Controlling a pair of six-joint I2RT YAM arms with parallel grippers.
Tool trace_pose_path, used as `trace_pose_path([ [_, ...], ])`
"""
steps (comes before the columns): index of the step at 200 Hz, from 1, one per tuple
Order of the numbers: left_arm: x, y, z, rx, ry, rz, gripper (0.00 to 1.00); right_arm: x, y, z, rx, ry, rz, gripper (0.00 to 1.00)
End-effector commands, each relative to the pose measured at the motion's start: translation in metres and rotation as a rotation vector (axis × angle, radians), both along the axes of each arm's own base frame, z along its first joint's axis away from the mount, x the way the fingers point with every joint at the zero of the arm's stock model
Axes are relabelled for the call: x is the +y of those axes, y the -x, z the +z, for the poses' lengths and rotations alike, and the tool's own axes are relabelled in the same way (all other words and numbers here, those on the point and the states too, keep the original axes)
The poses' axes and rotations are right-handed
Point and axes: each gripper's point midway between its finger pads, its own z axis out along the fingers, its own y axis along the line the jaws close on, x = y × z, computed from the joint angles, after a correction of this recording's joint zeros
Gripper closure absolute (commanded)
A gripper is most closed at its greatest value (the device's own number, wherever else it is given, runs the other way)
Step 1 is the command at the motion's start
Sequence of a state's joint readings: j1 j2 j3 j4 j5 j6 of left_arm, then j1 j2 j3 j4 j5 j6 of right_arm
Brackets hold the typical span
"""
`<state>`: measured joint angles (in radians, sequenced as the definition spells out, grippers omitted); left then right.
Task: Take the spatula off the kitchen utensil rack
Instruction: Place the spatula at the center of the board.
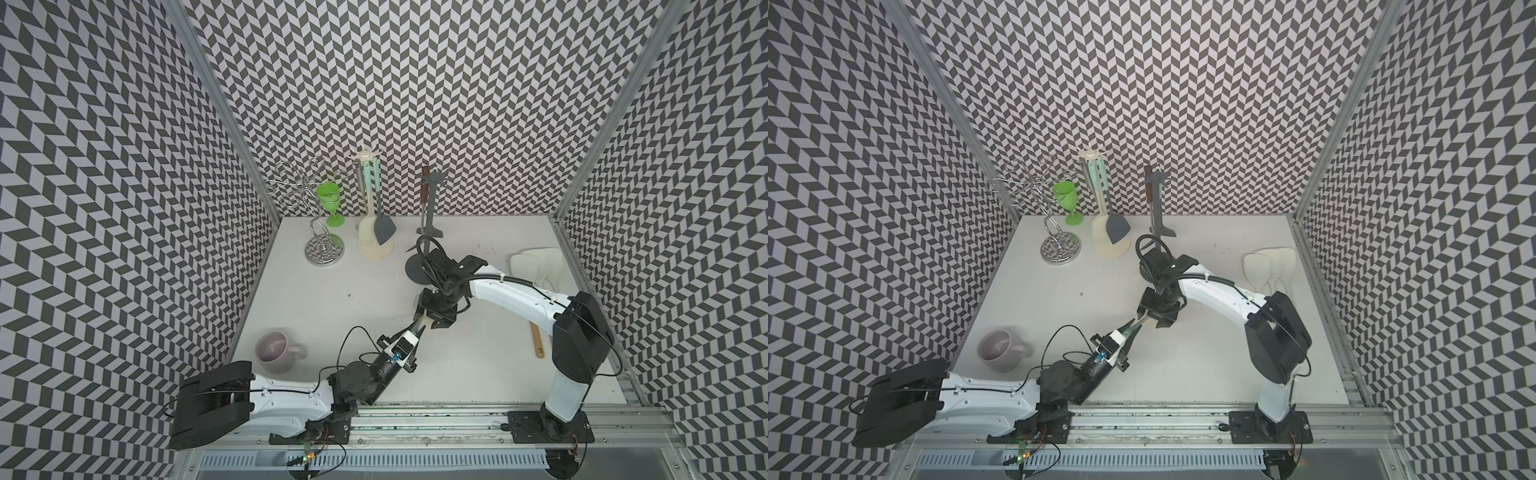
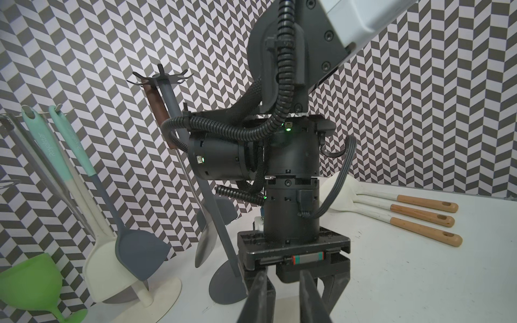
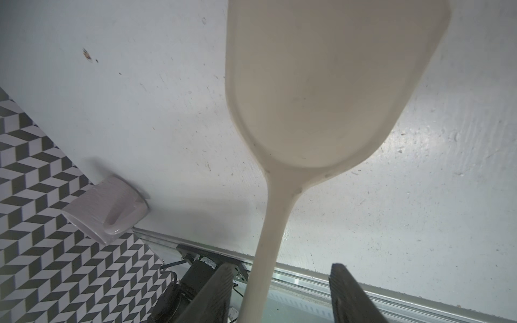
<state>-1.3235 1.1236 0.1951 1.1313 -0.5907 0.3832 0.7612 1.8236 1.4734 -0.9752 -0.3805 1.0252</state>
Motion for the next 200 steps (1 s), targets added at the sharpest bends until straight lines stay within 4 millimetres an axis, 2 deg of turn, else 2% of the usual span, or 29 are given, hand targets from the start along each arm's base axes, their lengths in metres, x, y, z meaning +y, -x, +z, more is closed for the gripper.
trace_pose_path([
  [1,0.000,0.001,0.026,-0.042,0.069,0.014,1.00,0.007,0.000,0.000,-0.008,0.019,0.029,0.49],
  [32,0.000,0.002,0.026,-0.044,0.069,0.010,1.00,0.009,0.001,-0.006,0.002,0.043,0.040,0.74],
  [56,0.001,0.003,0.027,-0.044,0.074,0.010,1.00,0.009,-0.002,-0.006,-0.003,0.057,0.052,1.00],
  [91,0.002,0.003,0.030,-0.028,0.096,0.002,1.00,0.006,-0.007,-0.003,-0.028,0.091,0.062,1.00],
  [99,0.002,0.003,0.030,-0.017,0.100,-0.001,0.92,0.004,-0.011,0.000,-0.049,0.101,0.056,1.00],
  [129,0.000,0.007,0.031,0.015,0.119,-0.041,0.41,-0.016,-0.035,0.014,-0.203,0.169,0.038,1.00],
  [144,0.000,0.008,0.032,0.033,0.130,-0.060,0.24,-0.034,-0.051,0.024,-0.312,0.215,0.030,1.00],
  [161,-0.001,0.009,0.034,0.054,0.140,-0.081,0.14,-0.057,-0.064,0.035,-0.417,0.256,0.026,1.00],
  [175,0.002,0.005,0.035,0.079,0.161,-0.070,0.01,-0.075,-0.072,0.042,-0.505,0.278,0.028,1.00],
  [200,0.009,-0.004,0.037,0.124,0.199,-0.056,0.00,-0.102,-0.081,0.048,-0.642,0.266,0.067,1.00],
])
